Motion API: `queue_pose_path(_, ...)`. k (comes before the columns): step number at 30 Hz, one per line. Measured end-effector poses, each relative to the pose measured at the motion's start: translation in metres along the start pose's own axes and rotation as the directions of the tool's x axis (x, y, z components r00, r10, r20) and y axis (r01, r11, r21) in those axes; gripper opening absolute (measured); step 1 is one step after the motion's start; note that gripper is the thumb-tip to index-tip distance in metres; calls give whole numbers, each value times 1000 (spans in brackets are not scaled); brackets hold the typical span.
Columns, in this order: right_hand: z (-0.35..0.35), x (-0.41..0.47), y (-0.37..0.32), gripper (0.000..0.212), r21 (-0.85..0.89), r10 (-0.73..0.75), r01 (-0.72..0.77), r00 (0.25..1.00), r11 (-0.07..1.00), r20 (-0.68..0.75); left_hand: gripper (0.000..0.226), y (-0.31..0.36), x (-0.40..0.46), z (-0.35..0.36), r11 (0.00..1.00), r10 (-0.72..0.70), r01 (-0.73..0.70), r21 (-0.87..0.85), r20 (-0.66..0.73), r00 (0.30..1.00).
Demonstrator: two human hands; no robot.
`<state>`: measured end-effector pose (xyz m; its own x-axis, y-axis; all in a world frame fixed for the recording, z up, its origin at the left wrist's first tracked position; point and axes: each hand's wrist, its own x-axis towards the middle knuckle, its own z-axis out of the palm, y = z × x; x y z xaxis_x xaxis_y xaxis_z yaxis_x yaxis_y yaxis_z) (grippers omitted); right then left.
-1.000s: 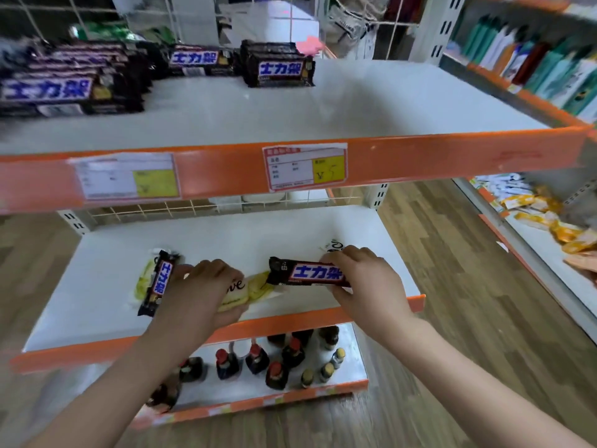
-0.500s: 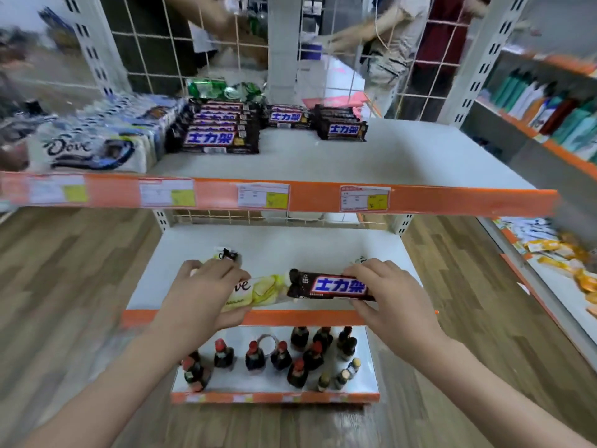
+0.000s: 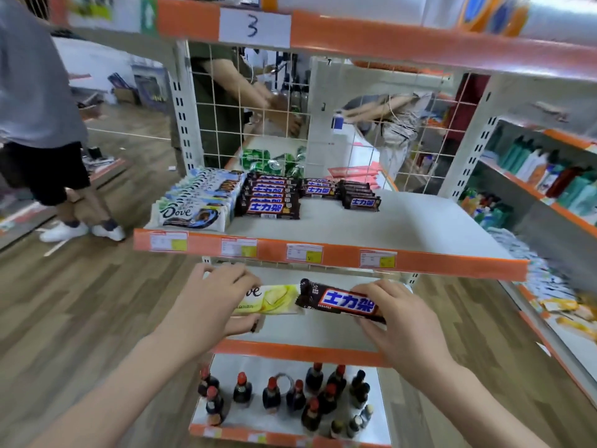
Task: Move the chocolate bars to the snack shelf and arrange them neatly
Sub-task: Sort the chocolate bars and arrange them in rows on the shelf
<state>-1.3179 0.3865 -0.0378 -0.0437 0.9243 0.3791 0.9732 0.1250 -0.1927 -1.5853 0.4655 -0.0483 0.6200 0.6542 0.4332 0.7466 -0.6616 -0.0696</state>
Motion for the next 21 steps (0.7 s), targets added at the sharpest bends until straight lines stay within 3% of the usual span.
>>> queue_pose_path(21,-11,75,-29,34,-20,-65,65,998,998,15,42,-65,34,-34,991,-130,130,-2,46,990)
